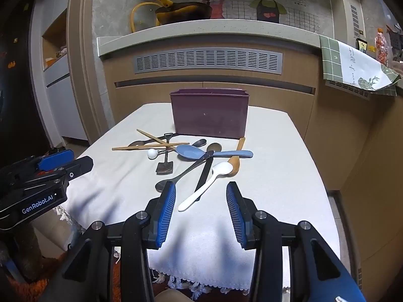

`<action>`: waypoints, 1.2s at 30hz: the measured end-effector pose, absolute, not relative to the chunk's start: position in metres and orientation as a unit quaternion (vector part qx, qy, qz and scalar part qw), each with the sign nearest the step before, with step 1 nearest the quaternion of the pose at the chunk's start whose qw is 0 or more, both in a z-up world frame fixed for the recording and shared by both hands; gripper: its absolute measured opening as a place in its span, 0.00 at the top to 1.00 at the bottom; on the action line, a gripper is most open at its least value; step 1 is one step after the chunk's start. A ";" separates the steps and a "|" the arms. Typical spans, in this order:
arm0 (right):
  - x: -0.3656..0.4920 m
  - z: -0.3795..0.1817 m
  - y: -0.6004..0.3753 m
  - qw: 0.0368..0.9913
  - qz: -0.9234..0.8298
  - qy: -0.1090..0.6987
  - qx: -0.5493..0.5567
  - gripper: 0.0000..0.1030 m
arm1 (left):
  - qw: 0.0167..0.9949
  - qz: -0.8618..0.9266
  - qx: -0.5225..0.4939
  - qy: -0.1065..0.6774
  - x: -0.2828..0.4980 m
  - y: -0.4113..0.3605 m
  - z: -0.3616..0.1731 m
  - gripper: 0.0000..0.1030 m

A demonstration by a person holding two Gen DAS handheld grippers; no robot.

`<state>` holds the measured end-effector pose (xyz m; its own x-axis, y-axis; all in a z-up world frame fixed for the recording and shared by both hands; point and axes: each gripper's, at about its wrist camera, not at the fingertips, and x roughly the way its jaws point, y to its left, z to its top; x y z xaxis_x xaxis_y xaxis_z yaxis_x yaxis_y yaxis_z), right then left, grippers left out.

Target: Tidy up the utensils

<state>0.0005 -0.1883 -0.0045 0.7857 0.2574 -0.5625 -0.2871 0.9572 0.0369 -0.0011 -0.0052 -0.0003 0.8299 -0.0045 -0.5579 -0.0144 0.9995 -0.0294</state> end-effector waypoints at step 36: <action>0.004 -0.008 -0.190 0.940 0.146 0.307 -0.021 0.62 | 0.955 -0.001 -0.019 0.297 -0.003 -0.009 -0.008 0.54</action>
